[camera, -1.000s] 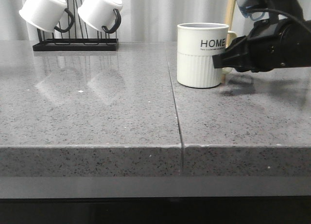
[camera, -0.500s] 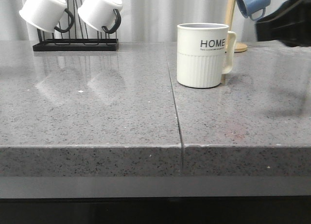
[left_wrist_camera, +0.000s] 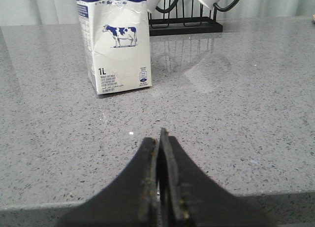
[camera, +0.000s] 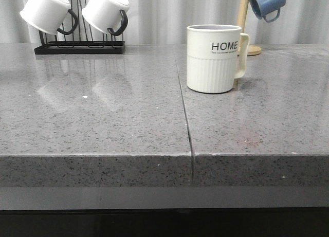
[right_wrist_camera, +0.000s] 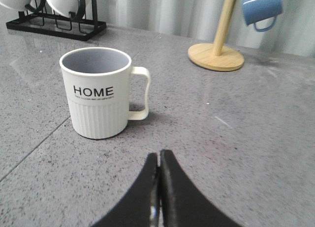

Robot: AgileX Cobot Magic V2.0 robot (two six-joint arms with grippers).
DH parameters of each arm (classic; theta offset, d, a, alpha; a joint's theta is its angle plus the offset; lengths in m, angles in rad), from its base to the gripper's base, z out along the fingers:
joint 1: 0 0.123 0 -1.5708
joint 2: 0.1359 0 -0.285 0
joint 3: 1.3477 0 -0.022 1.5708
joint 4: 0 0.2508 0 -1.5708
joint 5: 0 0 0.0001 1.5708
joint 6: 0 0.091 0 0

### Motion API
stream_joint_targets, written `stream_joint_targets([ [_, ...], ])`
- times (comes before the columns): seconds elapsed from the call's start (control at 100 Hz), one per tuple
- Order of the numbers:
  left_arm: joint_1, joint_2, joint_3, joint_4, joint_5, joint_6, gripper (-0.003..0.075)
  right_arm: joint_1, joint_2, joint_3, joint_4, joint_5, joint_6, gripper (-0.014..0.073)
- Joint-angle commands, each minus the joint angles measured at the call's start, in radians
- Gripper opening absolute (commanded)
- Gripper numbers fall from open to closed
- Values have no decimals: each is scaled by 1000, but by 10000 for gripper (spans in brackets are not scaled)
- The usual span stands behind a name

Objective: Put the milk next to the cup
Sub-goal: 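Reach the left gripper to the Pascual milk carton and grasp it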

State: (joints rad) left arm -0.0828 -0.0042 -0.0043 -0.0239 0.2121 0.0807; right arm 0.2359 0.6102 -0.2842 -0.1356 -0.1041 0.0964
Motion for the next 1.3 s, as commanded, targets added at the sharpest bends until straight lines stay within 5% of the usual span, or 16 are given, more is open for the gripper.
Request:
stream_joint_targets([
  [0.0, -6, -31, 44, -8, -109, -10, -20, -2, -100, -24, 3, 60, 8, -67],
  [0.35, -6, -31, 23, 3, -320, -10, -21, -2, -426, -24, 3, 437, 8, -67],
  [0.73, -6, 76, -320, 74, 105, -10, -21, -2, -461, -24, 3, 480, 7, -67],
  [1.04, -6, 409, -530, 81, 140, -10, -3, -2, -461, -24, 3, 480, 7, -67],
  [1.15, -6, 529, -560, 81, 127, -10, 155, -2, -461, -24, 3, 480, 7, -67],
  [1.29, -6, 641, -564, 81, 44, -10, 557, -2, -461, -24, 3, 480, 7, -67],
])
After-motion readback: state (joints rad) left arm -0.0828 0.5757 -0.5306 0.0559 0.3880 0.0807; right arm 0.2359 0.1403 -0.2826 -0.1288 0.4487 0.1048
